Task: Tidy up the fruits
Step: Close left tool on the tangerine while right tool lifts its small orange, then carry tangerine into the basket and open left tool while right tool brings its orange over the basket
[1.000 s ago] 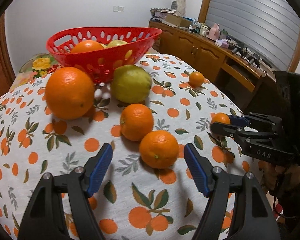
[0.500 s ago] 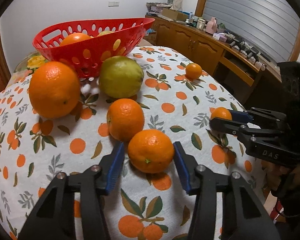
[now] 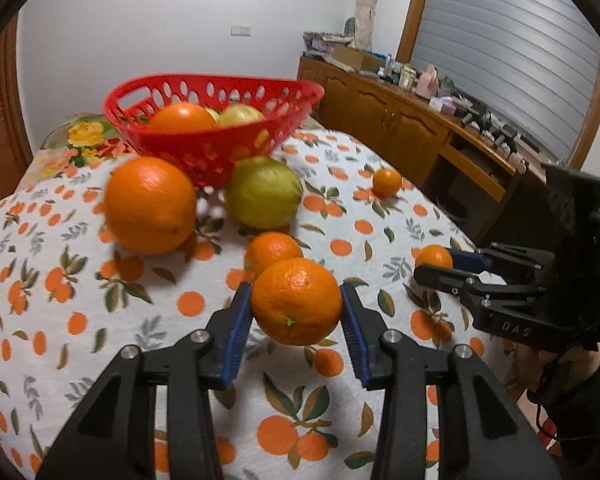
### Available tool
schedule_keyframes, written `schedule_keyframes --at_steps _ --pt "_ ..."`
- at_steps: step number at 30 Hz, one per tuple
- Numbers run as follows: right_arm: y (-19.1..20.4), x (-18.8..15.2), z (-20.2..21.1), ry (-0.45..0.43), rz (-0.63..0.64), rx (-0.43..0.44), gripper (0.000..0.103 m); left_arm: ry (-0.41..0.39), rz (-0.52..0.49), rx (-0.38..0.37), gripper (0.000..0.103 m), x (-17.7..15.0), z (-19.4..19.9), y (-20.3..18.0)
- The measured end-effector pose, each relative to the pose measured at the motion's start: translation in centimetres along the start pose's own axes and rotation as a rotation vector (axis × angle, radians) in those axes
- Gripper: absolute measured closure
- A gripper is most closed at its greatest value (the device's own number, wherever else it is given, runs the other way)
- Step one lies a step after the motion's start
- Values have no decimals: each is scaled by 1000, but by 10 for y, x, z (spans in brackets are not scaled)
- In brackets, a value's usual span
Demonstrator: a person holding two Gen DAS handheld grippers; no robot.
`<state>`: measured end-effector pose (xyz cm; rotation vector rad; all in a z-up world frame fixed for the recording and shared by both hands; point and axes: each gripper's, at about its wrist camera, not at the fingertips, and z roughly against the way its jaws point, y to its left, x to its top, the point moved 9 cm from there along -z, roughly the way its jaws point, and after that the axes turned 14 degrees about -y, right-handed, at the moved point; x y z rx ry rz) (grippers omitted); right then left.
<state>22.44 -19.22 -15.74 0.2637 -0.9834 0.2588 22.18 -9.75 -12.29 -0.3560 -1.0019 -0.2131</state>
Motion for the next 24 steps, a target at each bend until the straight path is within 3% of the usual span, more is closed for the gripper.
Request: schedule_keyframes --at_steps 24 --pt "55 74 8 -118 76 98 68 -120 16 45 61 42 42 28"
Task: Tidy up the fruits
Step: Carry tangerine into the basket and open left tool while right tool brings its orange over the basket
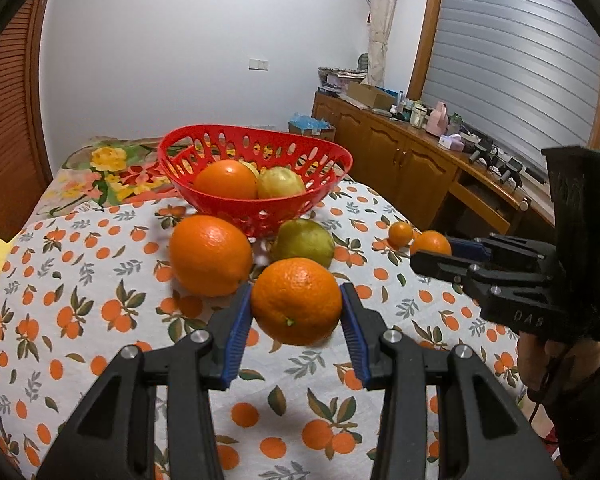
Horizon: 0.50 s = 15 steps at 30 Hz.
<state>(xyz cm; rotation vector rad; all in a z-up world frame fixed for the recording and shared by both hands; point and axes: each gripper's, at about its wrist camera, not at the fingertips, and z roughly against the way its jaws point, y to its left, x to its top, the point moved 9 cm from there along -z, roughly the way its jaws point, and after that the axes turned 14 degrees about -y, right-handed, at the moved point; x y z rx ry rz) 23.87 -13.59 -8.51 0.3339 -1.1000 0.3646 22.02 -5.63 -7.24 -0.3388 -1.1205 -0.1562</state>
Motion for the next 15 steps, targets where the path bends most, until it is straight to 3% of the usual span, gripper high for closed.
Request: schedule_keyframes --at_steps 15 --pt "-1 53 -43 -43 37 28 68 -13 3 11 61 22 -18 23"
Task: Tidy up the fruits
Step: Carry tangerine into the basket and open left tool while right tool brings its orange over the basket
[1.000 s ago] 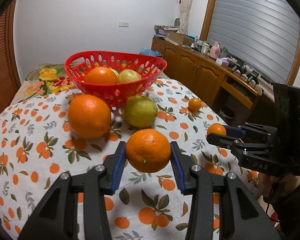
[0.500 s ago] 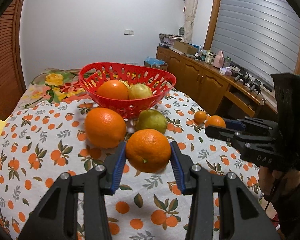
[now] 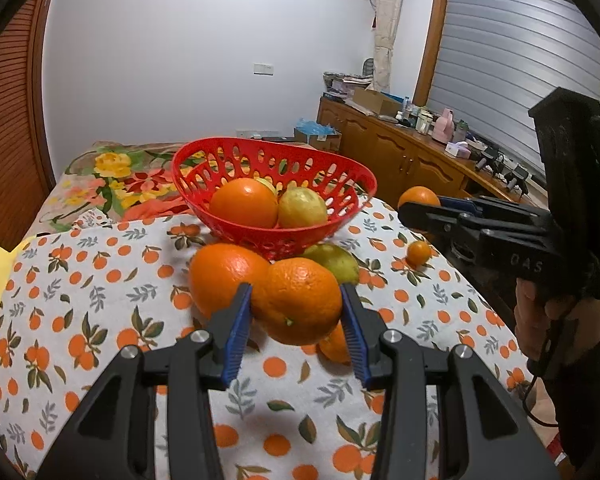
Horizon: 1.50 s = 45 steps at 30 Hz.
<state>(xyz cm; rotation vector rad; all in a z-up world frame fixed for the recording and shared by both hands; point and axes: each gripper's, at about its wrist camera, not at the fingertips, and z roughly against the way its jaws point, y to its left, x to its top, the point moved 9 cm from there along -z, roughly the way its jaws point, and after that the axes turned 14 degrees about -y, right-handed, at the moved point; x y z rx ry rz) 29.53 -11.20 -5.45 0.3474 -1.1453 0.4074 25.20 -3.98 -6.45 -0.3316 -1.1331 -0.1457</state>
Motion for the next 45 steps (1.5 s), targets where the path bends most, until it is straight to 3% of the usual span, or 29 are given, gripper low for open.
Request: schedule_keyframes --at_steps 18,28,41,45 --pt "-41 17 -62 39 17 -26 68 11 -26 -12 61 35 -62 11" --pt "-55 18 -74 49 15 -29 68 46 -48 -23 61 39 -103 9" --pt "-62 20 -85 66 39 -27 68 69 -43 -19 59 37 -129 9" --pt "-66 21 -91 73 50 -33 68 57 -44 -6 52 42 -128 13"
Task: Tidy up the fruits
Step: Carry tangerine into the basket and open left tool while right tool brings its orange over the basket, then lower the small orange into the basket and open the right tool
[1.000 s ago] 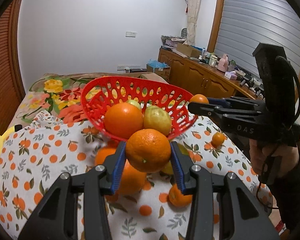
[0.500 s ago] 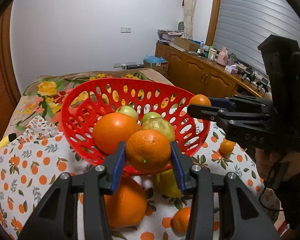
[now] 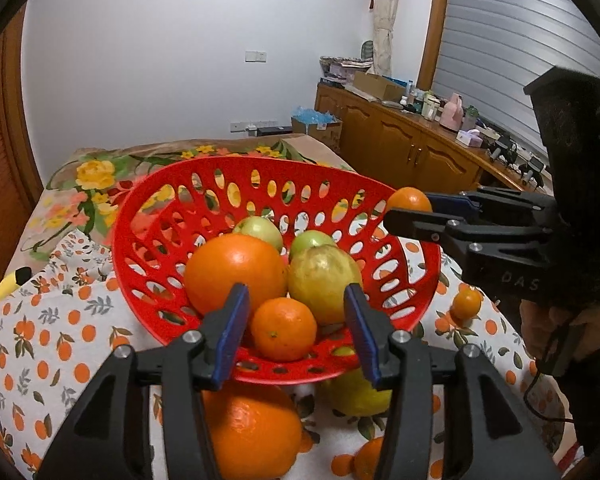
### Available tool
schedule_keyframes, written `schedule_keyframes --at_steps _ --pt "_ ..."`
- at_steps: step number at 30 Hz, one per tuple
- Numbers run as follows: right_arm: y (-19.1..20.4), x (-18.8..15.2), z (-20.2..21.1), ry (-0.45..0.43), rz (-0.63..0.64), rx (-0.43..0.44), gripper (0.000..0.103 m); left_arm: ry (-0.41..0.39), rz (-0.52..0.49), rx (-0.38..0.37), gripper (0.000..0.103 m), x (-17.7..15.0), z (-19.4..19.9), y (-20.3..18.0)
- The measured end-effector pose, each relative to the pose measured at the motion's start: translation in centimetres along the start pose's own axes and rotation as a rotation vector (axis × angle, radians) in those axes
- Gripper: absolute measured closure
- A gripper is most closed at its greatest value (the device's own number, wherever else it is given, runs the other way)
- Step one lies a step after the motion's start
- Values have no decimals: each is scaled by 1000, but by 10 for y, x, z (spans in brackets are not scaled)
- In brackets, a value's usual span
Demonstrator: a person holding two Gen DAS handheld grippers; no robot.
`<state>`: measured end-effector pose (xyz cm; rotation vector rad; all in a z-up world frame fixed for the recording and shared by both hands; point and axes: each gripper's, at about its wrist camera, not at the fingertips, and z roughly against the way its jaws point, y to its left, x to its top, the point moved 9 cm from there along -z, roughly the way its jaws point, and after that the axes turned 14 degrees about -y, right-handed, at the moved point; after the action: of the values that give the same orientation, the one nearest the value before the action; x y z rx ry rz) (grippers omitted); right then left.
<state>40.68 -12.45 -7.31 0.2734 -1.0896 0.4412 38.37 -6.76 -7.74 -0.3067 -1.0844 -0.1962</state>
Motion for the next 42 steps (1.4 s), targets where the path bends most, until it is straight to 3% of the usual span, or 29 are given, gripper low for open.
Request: schedule_keyframes --at_steps 9,23,34,37,42 --pt "-2 7 -27 37 -18 21 68 -20 31 40 43 7 9 28" --pt "11 15 -56 75 -2 28 67 -62 67 114 43 1 30 71" --pt "15 14 -60 90 -2 30 67 -47 55 161 41 -11 40 91" --pt "15 14 -58 88 -5 27 67 -63 48 171 34 -12 43 92" --pt "14 19 -48 68 -8 21 63 -70 42 172 33 -14 49 91"
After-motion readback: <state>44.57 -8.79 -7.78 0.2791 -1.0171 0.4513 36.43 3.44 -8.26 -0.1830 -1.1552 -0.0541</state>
